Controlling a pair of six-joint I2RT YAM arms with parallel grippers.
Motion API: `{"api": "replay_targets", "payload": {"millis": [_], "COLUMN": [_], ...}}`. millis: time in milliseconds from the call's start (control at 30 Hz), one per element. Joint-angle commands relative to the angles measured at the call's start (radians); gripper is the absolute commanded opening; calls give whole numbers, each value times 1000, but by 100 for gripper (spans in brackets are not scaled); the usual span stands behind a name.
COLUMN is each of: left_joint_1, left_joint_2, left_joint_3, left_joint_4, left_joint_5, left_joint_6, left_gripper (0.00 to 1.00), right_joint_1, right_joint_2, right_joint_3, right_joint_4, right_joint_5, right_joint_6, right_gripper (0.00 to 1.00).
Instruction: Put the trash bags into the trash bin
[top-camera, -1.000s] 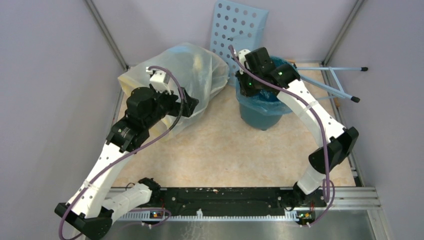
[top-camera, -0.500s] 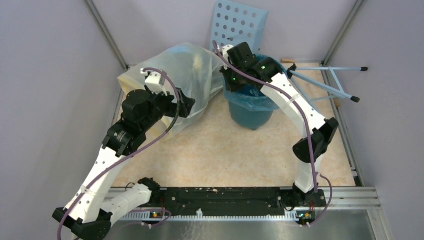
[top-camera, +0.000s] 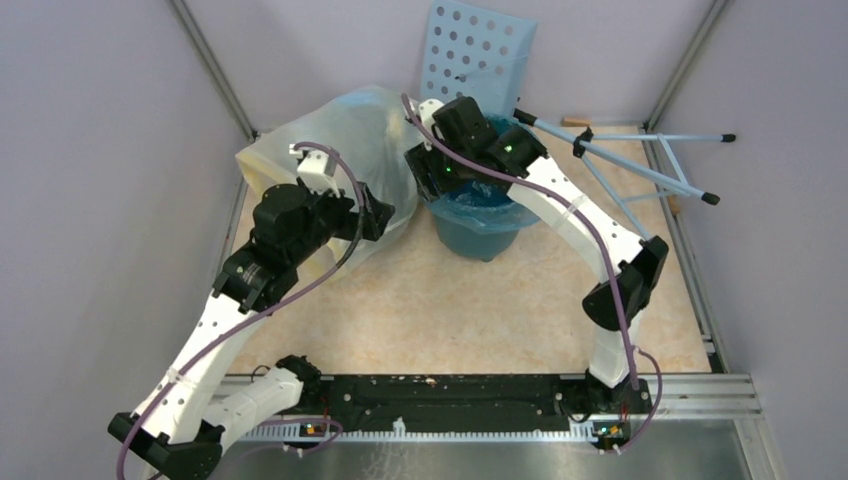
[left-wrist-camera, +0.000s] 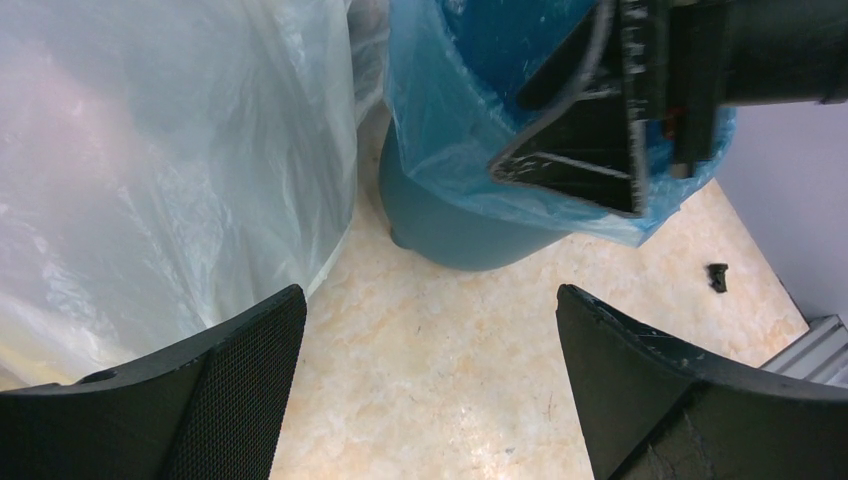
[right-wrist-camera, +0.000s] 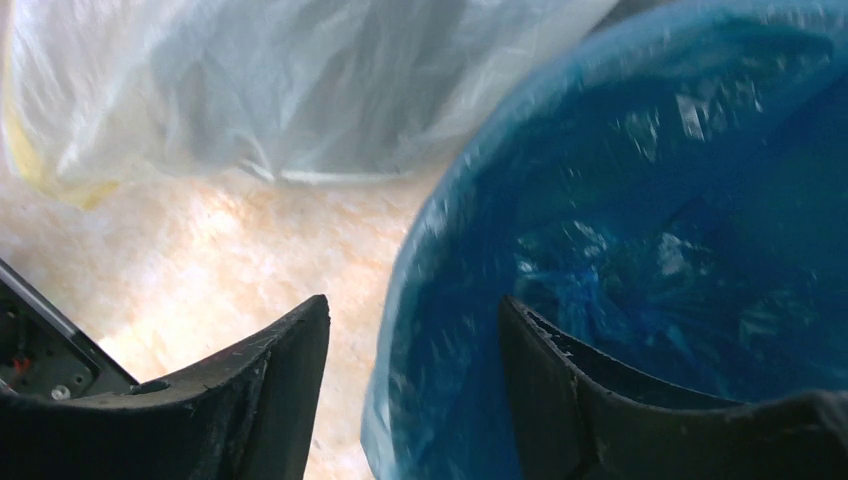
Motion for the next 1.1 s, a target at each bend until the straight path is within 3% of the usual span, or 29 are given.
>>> {"api": "replay_targets", "payload": {"millis": [0, 133, 333, 467, 567, 733, 800, 1067], "left_joint_1": [4, 3, 4, 4, 4, 4, 4, 11], "left_joint_2": [-43, -111, -212, -249, -280, -314, -317, -327], "left_joint_3": [-69, -145, -257, -345, -420, -527, -563, -702], "left_joint_4": [47, 98, 147, 155, 188, 226, 234, 360], "left_joint_5": [26, 27, 1, -3, -23, -152, -174, -422], "left_joint_6": [-20, -14, 24, 25, 21, -28, -13, 114], "left_gripper": [99, 99, 99, 99, 99, 99, 99, 99], "right_joint_1": [9, 9, 8, 8, 8, 8, 8, 9], "right_joint_2": [-233, -444, -828, -1107, -1255, -1416, -1468, -1450], "right_joint_3": [-142, -384, -819, -1112, -1236, -1380, -1431, -1580], "right_joint_4": [128, 248, 477, 641, 632, 536, 532, 616], "right_joint_5": [51, 124, 345, 324, 334, 457, 528, 630], "right_joint_6": [-19, -12, 79, 103, 138, 250, 310, 283], "right_gripper": [65, 69, 86, 87, 88, 89, 98, 99]}}
